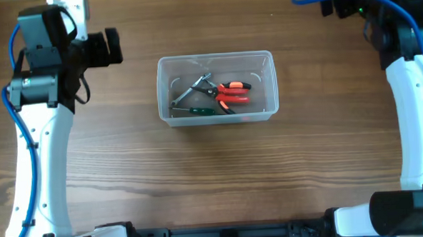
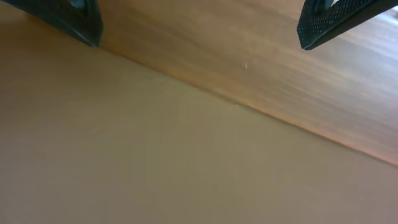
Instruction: Pack container
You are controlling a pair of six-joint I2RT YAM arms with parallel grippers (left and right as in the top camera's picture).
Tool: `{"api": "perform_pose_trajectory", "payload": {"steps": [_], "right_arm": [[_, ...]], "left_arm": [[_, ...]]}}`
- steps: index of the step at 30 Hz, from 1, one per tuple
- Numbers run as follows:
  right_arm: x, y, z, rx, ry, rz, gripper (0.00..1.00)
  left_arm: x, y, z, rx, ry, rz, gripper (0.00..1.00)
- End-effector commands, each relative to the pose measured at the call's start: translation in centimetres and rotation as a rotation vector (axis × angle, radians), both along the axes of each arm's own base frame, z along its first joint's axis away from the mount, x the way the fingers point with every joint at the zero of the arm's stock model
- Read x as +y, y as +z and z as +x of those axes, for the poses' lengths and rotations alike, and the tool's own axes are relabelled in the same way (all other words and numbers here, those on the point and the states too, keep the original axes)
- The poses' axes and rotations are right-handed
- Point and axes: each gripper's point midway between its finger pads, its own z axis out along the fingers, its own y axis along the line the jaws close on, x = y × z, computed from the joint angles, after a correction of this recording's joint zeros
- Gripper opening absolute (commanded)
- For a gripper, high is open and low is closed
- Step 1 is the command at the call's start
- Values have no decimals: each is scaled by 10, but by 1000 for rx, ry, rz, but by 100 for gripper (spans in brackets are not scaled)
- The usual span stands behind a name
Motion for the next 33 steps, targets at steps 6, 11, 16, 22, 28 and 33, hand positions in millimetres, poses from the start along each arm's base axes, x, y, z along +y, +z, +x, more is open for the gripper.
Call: {"api": "perform_pose_trajectory", "payload": {"steps": [6,11,16,22,28,33], "right_arm": [[-42,8,-46,52,-146,58,100],[-35,-21,-101,81,-148,52,100],[-27,-61,-159,46,-155,66,100],[-21,-135,-222,38,-245,213,100],[-32,-173,-230,-20,-309,199,100],[-32,-170,-229,-32,-308,199,100]], "left_arm": [[20,18,-27,-14,112,58,100],[18,30,-74,-114,118,60,100],[23,-16,-123,-188,154,89,100],[22,-79,-162,-259,159,89,100],[21,-100,-173,-304,161,88,100],[21,-102,-173,-296,160,87,100]]}}
